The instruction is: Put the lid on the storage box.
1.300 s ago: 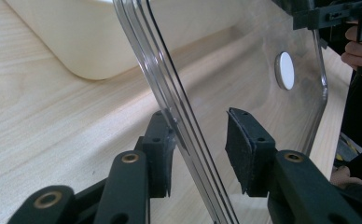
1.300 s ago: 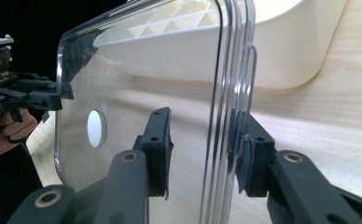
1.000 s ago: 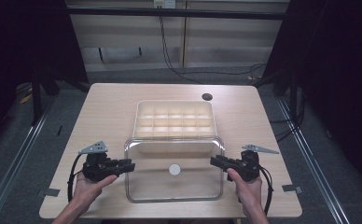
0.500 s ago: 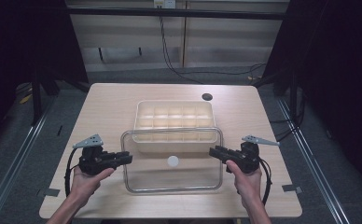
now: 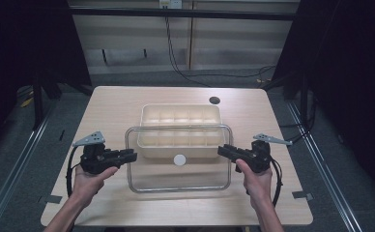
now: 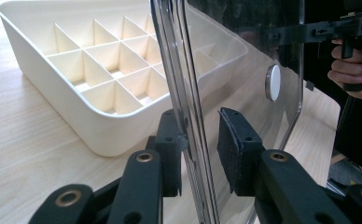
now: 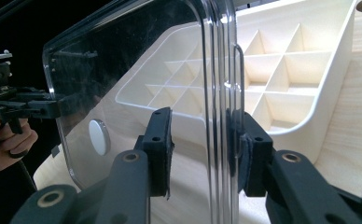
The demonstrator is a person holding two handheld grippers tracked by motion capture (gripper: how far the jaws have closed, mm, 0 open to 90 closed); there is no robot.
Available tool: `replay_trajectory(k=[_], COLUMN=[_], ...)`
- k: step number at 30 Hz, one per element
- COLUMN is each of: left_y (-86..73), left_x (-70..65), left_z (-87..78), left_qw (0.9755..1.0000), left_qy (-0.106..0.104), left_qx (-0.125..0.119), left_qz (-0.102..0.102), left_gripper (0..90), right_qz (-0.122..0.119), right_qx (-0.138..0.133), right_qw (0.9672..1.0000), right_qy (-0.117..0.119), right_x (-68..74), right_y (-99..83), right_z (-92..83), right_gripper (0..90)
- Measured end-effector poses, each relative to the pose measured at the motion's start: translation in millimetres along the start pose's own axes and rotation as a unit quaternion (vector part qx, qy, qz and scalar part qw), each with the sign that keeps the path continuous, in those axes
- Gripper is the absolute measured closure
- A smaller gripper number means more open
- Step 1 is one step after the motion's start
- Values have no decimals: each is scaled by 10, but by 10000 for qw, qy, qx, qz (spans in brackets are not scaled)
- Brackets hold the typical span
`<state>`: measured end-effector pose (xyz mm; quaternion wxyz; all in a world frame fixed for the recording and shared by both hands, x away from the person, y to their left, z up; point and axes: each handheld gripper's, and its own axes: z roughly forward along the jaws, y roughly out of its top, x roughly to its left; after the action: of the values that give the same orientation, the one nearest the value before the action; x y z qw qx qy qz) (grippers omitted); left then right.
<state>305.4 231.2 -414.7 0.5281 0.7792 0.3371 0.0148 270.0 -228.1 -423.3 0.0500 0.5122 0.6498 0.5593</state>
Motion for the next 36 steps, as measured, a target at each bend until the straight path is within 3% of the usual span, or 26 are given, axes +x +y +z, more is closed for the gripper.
replay_trajectory(k=[7, 18, 25, 36], left_y=[101, 300, 377, 564], left_x=[46, 59, 115, 150], left_z=[3, -54, -67, -38], left_qw=[9996, 9991, 9988, 9985], left_qy=[37, 93, 172, 210], left_qx=[-260, -413, -452, -493], left_qz=[-91, 54, 14, 109], left_gripper=[706, 709, 720, 717], right_qz=[-131, -209, -294, -292], right_qx=[-35, -164, -196, -332], right_qw=[9999, 9996, 9994, 9990], right_qy=[-12, 11, -6, -61], right_x=[17, 30, 46, 27], right_y=[154, 353, 474, 636], right_z=[33, 69, 134, 162], right_gripper=[620, 615, 605, 599])
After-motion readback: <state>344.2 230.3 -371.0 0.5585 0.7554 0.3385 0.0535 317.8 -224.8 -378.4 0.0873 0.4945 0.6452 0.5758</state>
